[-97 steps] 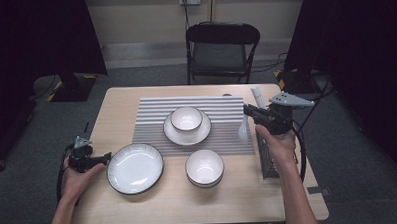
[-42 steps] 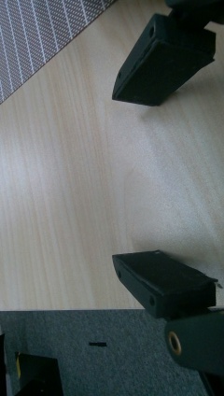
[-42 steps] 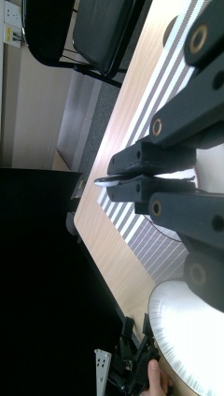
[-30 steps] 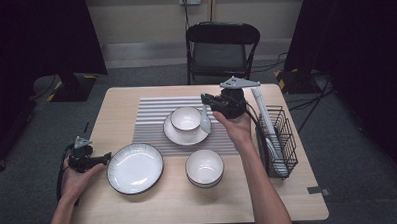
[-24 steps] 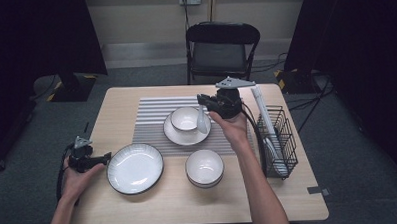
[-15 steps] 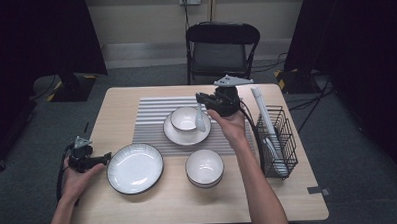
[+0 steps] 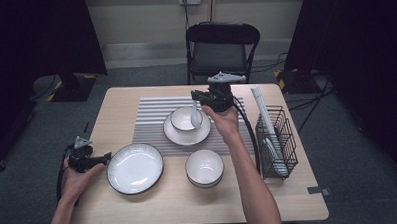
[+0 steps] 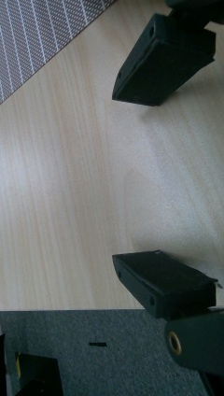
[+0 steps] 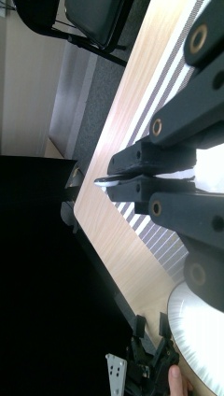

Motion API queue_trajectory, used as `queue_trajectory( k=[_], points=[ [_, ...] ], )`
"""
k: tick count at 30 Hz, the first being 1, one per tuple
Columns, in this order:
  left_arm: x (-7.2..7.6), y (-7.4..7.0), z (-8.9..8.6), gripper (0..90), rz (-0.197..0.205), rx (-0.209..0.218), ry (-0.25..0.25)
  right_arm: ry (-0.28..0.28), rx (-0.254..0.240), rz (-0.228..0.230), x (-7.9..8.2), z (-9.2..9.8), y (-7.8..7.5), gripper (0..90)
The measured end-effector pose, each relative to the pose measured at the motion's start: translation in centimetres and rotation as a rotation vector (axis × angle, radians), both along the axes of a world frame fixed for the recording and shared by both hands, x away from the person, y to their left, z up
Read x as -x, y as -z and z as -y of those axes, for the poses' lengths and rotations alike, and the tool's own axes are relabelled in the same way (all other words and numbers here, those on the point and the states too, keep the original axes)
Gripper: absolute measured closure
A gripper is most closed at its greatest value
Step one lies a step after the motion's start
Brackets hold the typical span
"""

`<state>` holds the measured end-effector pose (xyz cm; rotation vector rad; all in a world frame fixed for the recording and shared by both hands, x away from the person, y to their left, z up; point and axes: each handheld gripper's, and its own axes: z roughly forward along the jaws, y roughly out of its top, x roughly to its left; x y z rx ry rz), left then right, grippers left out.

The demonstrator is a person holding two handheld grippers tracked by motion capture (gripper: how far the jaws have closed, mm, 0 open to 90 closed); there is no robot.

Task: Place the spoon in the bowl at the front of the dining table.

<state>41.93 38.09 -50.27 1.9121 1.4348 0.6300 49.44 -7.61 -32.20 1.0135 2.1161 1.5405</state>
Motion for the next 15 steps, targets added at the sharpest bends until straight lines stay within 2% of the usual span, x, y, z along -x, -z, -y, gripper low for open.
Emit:
queue_trajectory(
  k=[5, 15],
  points=[
    [0.0, 0.0, 0.0, 17.4, 0.0, -0.001, 0.002, 0.0, -0.015, 0.0, -0.8, -0.7, 0.3, 86.6],
    [0.0, 0.0, 0.0, 17.4, 0.0, 0.001, 0.006, 0.002, 0.005, 0.0, -2.0, -2.0, 0.7, 86.6]
  ],
)
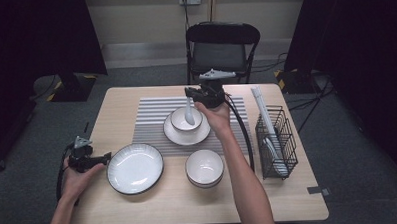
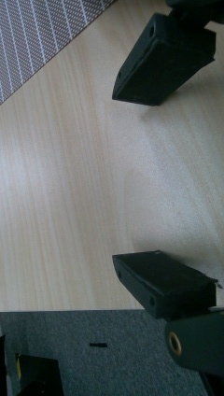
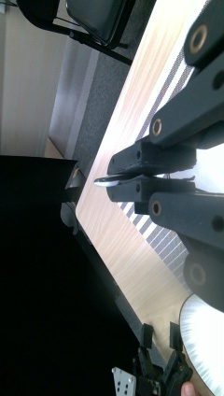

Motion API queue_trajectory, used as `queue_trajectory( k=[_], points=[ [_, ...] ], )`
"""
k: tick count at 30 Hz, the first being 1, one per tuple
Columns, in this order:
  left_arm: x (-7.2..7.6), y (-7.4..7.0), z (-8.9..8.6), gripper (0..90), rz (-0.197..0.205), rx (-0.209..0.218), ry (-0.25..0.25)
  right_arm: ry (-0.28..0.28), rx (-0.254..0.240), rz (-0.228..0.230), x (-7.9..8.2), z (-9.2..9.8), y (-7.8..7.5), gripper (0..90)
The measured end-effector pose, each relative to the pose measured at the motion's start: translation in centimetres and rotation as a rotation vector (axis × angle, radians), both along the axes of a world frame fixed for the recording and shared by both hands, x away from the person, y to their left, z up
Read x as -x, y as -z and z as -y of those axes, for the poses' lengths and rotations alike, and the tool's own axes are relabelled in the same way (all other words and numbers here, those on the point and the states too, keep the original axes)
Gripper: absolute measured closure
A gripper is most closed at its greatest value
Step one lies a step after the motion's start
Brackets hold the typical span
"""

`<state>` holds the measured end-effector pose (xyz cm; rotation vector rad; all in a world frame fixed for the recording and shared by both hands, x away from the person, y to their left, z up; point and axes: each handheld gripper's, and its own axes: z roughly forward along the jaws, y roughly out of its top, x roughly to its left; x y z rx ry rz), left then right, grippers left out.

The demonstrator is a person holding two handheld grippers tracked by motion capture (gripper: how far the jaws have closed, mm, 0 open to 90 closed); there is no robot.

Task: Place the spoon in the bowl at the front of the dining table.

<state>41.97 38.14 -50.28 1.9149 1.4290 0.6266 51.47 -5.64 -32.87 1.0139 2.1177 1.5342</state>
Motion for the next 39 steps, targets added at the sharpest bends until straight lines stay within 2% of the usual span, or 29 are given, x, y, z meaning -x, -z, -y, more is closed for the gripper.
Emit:
queue_trajectory(
  k=[9, 12, 17, 30, 39],
  points=[
    [0.0, 0.0, 0.0, 17.3, 0.0, 0.0, 0.001, 0.029, 0.017, -0.016, -1.1, -0.2, 1.4, 86.5],
    [0.0, 0.0, 0.0, 17.3, 0.0, 0.0, 0.001, 0.043, 0.029, -0.024, -1.5, -0.3, 2.3, 86.5],
    [0.0, 0.0, 0.0, 17.3, 0.0, 0.0, 0.001, 0.055, 0.023, -0.033, -1.9, -0.2, 2.9, 86.5],
    [0.0, 0.0, 0.0, 17.3, 0.0, 0.0, 0.002, 0.072, 0.027, -0.046, -2.3, -0.2, 3.8, 86.5],
    [0.0, 0.0, 0.0, 17.4, 0.0, 0.0, 0.004, 0.059, 0.032, -0.047, -2.3, -0.2, 4.0, 86.5]
  ],
)
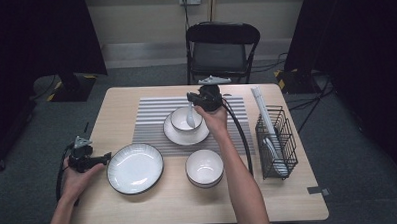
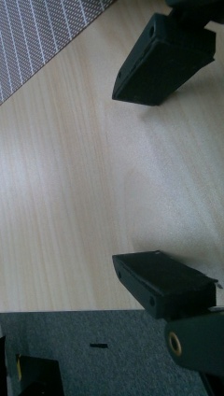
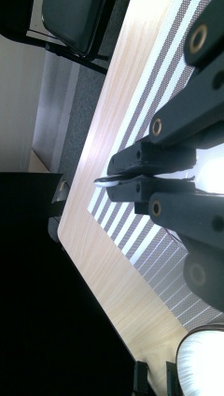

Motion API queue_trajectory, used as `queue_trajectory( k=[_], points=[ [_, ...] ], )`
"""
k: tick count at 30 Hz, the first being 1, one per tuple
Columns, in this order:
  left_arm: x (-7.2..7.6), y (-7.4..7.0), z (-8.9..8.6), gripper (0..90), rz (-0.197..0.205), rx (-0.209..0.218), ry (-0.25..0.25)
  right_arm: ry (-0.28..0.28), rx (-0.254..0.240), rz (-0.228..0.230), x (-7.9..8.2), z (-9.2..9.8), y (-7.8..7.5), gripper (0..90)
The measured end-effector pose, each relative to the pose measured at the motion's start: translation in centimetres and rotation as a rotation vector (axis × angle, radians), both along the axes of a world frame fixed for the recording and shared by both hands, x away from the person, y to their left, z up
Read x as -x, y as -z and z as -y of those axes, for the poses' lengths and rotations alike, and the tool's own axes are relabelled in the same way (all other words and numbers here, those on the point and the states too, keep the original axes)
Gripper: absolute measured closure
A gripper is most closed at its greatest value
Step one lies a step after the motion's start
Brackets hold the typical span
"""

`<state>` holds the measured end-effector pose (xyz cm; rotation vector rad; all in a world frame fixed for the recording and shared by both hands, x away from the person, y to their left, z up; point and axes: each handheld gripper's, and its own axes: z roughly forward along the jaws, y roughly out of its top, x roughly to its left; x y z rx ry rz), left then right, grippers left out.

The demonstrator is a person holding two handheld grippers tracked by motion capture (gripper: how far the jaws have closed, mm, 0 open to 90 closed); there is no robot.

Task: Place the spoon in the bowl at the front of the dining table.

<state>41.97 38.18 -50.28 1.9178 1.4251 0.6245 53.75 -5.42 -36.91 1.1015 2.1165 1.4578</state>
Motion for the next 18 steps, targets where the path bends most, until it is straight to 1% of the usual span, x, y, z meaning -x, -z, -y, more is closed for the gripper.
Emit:
queue_trajectory(
  k=[3, 4, 6, 8, 13, 18],
  points=[
    [0.0, 0.0, 0.0, 17.4, 0.0, 0.0, 0.0, -0.001, 0.001, -0.005, 0.1, 0.0, 0.1, 86.5],
    [0.0, 0.0, 0.0, 17.4, 0.0, 0.0, 0.0, -0.001, 0.007, -0.001, 0.1, 0.1, 0.2, 86.4],
    [0.0, 0.0, 0.0, 17.3, 0.0, 0.0, 0.001, 0.0, -0.005, -0.007, 0.2, 0.3, 0.3, 86.5],
    [0.0, 0.0, 0.0, 17.3, 0.0, -0.001, 0.001, 0.004, 0.001, -0.009, 0.2, 0.4, 0.5, 86.4],
    [0.0, 0.0, 0.0, 17.3, 0.0, 0.0, 0.001, 0.0, -0.004, -0.017, 0.4, 0.7, 1.3, 86.4],
    [0.0, 0.0, 0.0, 17.3, 0.0, -0.001, 0.0, 0.0, -0.009, -0.023, 0.6, 0.9, 1.6, 86.5]
  ],
)
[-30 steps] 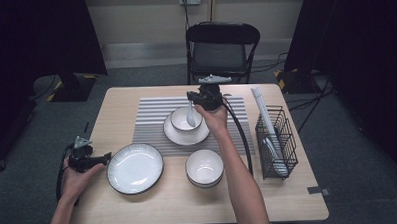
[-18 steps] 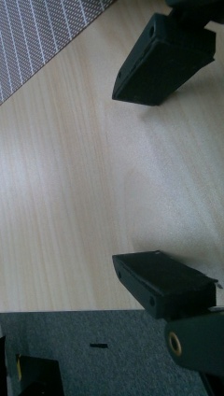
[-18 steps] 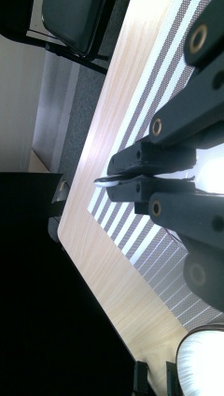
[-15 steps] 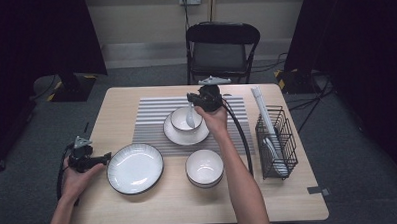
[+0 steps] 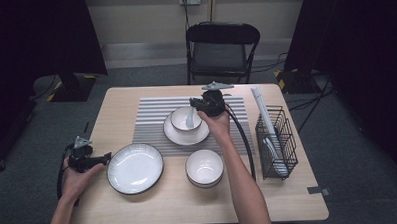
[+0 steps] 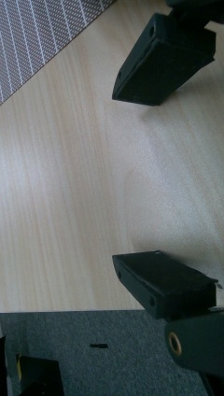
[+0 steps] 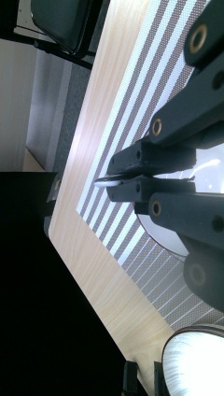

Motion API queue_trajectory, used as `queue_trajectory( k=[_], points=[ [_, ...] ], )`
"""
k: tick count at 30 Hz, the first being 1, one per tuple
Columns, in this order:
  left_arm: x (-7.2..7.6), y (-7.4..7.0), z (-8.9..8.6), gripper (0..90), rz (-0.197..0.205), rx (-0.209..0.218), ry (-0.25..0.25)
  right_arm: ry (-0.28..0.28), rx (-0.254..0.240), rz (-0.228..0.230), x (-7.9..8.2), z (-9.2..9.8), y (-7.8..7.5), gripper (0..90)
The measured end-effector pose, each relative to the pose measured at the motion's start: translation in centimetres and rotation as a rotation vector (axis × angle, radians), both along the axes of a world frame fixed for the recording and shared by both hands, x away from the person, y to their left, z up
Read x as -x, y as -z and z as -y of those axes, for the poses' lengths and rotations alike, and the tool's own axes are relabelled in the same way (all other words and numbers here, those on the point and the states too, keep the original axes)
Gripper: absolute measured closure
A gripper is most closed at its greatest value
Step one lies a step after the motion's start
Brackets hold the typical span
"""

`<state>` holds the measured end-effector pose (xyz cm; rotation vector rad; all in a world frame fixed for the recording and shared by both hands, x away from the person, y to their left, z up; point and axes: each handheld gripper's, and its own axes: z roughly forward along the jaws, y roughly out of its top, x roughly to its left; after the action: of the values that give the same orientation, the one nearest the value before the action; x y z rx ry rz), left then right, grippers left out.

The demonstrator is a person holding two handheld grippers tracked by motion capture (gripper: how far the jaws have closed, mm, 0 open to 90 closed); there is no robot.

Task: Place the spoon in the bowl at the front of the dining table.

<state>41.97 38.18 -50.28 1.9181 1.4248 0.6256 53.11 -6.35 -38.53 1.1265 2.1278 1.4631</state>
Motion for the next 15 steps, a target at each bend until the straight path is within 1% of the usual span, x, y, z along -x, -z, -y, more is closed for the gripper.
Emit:
queue_trajectory(
  k=[5, 9, 15],
  points=[
    [0.0, 0.0, -0.01, 17.3, -0.001, 0.001, 0.001, 0.0, 0.002, -0.002, 0.23, -0.07, 0.38, 86.4],
    [0.0, 0.0, 0.0, 17.3, -0.001, 0.001, 0.001, -0.001, 0.014, 0.003, 0.54, -0.31, 0.68, 86.5],
    [0.0, 0.0, 0.0, 17.3, 0.0, 0.001, 0.001, -0.004, 0.002, 0.007, 0.94, -0.4, 0.86, 86.4]
  ],
)
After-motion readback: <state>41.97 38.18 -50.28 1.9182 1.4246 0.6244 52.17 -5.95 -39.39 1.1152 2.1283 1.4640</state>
